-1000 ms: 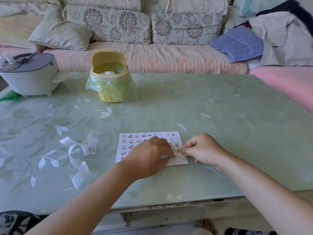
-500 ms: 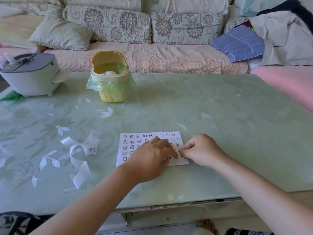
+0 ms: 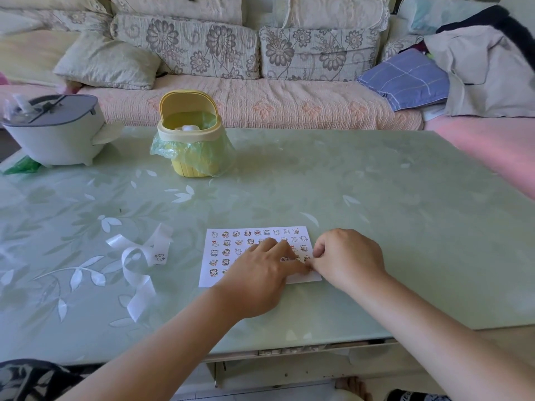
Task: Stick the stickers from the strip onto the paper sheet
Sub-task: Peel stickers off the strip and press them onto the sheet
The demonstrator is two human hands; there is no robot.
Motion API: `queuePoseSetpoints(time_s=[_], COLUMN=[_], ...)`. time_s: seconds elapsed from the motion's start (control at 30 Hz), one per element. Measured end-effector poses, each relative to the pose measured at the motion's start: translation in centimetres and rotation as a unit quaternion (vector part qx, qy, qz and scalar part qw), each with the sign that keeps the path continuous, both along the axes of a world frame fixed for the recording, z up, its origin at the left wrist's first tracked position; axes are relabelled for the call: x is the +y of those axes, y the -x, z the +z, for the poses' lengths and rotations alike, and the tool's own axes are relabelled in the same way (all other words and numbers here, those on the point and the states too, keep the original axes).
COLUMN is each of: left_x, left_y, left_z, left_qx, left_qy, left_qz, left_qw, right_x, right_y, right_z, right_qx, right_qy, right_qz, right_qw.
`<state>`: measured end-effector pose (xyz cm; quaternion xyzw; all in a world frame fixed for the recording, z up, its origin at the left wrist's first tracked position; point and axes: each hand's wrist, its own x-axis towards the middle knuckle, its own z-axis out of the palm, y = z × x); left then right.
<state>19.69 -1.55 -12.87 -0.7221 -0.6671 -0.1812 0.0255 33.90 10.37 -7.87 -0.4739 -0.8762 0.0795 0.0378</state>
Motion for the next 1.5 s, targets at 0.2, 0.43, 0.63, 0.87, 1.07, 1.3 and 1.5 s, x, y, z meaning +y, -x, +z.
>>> queuePoseSetpoints(time_s=[0.2,0.43,0.63,0.87,1.07,1.3,1.5], left_x=[-0.1,-0.5,-0.9,-1.7,-2.5,-2.3,-2.3], left_y=[-0.6,-0.8,-0.8,1.5,1.6,1.9,1.8], left_z=[-0.4,-0.4,-0.2,-0.3,-1.0,-1.3,-1.3], left_qx=[0.019,0.034,0.011,0.006,0.000,0.008,0.009], left_qy=[-0.009,-0.014,0.041,0.112,0.165,0.166,0.164], left_qz=[0.013,0.020,0.025,0.107,0.131,0.132,0.135], left_qw=[1.000,0.999,0.999,0.988,0.977,0.977,0.977], right_x=[0.3,-0.8,-1.3,-1.4,-4.0,-3.9,-3.6], right_y=[-2.1,-4.3,-4.8,-3.1,0.6,0.0,-1.9], right_z=[-0.7,-2.1,-2.3,-2.5,-3.7,-4.3,-3.9], right_qx=[0.048,-0.002,-0.019,-0.029,-0.015,-0.071,-0.102], right_qy=[0.021,-0.024,-0.068,-0.125,0.035,0.055,0.017], right_qz=[0.069,0.219,0.230,0.191,0.276,0.277,0.209], right_qw=[0.996,0.975,0.971,0.973,0.960,0.957,0.972])
